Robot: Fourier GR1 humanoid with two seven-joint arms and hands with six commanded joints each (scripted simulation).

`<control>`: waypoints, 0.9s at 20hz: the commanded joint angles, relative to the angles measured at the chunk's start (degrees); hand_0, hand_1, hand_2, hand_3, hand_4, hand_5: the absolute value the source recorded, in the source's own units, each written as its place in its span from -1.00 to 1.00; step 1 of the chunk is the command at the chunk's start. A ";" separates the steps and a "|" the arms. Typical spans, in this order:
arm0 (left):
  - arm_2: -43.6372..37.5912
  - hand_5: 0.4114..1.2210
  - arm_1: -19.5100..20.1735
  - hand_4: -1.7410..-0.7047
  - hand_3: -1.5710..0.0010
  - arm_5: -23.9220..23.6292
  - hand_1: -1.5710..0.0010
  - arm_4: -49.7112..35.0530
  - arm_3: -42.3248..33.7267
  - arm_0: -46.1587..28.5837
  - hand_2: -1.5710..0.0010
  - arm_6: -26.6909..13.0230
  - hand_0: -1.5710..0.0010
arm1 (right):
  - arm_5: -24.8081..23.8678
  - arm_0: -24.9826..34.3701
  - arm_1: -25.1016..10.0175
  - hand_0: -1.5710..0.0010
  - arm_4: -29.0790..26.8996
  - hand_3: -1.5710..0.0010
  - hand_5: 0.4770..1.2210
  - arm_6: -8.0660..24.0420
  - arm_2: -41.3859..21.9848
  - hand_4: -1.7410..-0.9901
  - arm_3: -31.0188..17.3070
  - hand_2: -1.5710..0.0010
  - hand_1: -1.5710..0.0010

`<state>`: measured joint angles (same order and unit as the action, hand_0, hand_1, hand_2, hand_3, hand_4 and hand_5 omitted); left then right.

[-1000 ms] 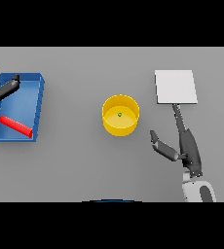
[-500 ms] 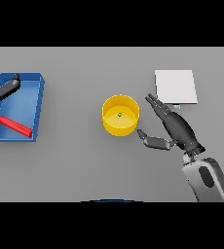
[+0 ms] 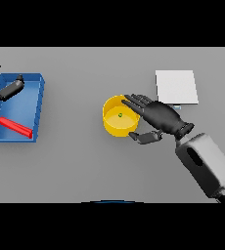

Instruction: Pick up the red beaker and tilt it to pour out 1 green nut into yellow bowl. Pick up the yellow bowl and place it on the metallic measuring scale.

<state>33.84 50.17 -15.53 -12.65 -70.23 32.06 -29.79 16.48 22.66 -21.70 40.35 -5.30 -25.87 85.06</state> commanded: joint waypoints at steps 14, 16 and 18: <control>-0.10 -0.20 0.71 0.82 1.00 0.83 1.00 0.10 0.09 0.60 1.00 0.64 1.00 | 8.02 10.86 2.80 1.00 3.68 1.00 -0.47 -4.49 -8.29 0.23 -14.11 1.00 1.00; -0.29 -0.20 1.15 0.82 1.00 0.69 1.00 -0.17 -0.38 0.01 1.00 0.56 1.00 | 9.04 12.17 2.74 1.00 3.82 1.00 -0.48 -3.66 -8.24 0.19 -15.50 1.00 1.00; -0.57 -0.19 1.53 0.82 1.00 0.53 1.00 -0.29 -0.30 -0.53 1.00 1.01 1.00 | 10.18 12.69 2.57 1.00 4.09 1.00 -0.47 -4.10 -8.99 0.17 -16.17 1.00 1.00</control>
<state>33.27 51.71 -15.00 -12.94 -70.52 31.52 -28.83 26.65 35.35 -19.13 44.44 -9.38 -34.85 68.90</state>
